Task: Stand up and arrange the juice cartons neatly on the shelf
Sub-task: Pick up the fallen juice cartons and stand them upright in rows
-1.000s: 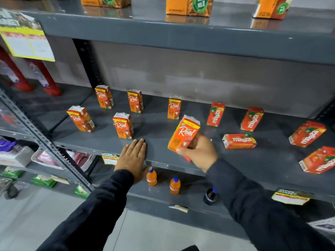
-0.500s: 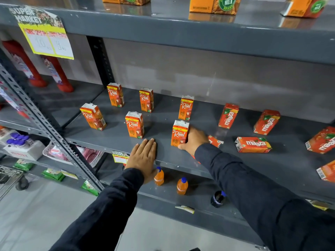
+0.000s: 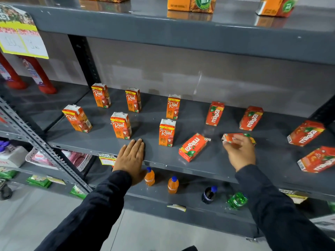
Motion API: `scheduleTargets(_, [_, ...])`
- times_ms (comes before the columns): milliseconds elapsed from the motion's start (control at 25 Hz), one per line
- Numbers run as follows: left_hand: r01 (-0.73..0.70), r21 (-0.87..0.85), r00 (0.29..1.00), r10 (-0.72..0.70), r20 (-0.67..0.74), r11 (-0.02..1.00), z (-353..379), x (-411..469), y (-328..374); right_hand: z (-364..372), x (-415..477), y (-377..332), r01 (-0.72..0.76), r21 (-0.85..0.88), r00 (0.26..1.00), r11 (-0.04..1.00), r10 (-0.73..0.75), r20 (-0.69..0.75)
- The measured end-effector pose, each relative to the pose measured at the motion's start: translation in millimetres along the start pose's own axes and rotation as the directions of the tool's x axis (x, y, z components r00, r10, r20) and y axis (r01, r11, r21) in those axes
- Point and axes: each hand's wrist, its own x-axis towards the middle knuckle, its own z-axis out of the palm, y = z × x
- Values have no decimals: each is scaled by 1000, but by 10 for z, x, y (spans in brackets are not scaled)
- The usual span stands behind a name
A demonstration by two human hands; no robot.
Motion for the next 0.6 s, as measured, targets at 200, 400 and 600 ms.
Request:
scheduleTargets(200, [81, -12, 995, -81, 65, 997, -61, 20, 156, -445, 394, 258, -62, -65, 962, 996, 43, -270])
scheduleTargets(400, [212, -16, 972, -209, 104, 977, -44, 47, 417, -667, 676, 160, 49, -440, 996, 897, -13, 84])
scheduleTargets(600, [189, 2, 975, -188, 120, 982, -62, 36, 360, -640, 911, 40, 399, -681, 874, 614, -29, 485])
